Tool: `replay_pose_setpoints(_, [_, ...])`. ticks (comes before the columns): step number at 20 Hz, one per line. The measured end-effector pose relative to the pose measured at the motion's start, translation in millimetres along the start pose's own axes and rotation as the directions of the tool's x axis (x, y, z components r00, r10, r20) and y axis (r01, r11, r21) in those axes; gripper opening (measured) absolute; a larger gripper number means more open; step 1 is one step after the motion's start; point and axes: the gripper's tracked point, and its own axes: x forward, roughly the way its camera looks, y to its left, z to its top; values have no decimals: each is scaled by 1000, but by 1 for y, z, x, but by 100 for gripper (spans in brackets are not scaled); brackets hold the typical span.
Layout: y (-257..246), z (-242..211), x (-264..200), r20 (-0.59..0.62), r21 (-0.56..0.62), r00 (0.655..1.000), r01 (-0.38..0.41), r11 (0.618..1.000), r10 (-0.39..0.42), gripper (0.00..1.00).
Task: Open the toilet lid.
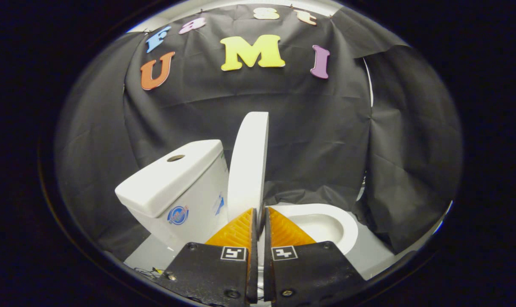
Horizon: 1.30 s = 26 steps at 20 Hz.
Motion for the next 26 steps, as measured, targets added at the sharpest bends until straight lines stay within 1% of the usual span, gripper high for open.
replay_pose_setpoints(6, [35,-1,0,7,-83,1000,-29,996,30,9])
replay_pose_setpoints(11, [71,-5,3,-19,-182,997,-75,980,73,10])
replay_pose_setpoints(12, [77,-5,4,-35,-218,996,-88,972,82,11])
replay_pose_setpoints(13, [82,-7,4,-50,-271,996,-85,959,74,12])
replay_pose_setpoints(14, [83,-8,6,-69,-342,995,-85,936,65,12])
replay_pose_setpoints(16, [83,-9,6,-104,-447,993,-93,890,52,19])
replay_pose_setpoints(17, [78,-10,7,-119,-459,991,-109,882,61,23])
replay_pose_setpoints(18, [79,-8,6,-135,-426,987,-137,894,87,24])
replay_pose_setpoints(19, [79,-6,3,-154,-370,980,-174,912,124,28])
replay_pose_setpoints(20, [75,-2,-2,-162,-319,972,-213,923,168,29])
replay_pose_setpoints(21, [69,2,-7,-155,-277,967,-240,931,203,40])
replay_pose_setpoints(22, [57,12,-12,-124,-246,970,-232,941,207,52])
replay_pose_setpoints(24, [40,31,-26,-61,-202,969,-246,948,238,75])
replay_pose_setpoints(25, [34,32,-35,-24,-183,966,-258,949,259,87])
replay_pose_setpoints(26, [24,38,-44,20,-169,966,-249,954,256,90])
